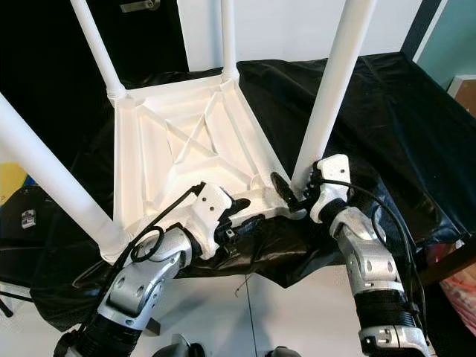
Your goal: Building children table
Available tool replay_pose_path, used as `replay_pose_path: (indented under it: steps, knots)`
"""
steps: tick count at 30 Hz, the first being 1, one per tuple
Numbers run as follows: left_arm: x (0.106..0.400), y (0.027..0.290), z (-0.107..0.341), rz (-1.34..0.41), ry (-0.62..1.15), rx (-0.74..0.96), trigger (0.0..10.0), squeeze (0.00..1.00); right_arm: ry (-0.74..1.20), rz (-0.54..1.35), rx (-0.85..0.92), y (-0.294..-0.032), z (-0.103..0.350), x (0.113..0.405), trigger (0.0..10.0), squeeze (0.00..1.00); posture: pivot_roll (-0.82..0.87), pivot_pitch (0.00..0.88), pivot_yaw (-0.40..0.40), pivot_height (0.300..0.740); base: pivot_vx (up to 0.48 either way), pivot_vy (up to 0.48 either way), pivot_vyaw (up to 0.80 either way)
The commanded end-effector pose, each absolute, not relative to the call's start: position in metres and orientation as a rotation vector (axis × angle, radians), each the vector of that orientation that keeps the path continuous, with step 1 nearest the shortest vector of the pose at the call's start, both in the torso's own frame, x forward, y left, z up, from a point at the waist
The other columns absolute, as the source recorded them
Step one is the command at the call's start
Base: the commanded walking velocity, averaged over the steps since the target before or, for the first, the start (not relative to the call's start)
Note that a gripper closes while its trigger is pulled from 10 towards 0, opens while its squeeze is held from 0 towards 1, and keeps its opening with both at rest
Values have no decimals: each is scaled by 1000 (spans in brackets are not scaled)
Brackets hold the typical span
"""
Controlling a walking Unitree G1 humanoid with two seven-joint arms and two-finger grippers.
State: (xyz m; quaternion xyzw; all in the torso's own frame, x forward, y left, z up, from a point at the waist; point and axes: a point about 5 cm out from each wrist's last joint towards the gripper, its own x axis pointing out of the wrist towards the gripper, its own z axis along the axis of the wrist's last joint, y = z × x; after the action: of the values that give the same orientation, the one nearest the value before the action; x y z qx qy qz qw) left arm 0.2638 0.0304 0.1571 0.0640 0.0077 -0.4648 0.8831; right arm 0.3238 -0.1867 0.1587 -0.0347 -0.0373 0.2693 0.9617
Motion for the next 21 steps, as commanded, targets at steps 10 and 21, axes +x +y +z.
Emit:
replay_pose_path:
  steps: [10, 21]
  knots:
    - [263, 28, 153, -951, 52, 129, 10000, 0, 20, 708, -122, -179, 149, 340, 9843, 0, -19, 68, 10, 740, 0, 0, 0]
    - [260, 28, 153, -948, 41, 144, 10000, 0, 62, 773, -150, -187, 138, 340, 0, 0, -11, 70, -5, 740, 0, 0, 0]
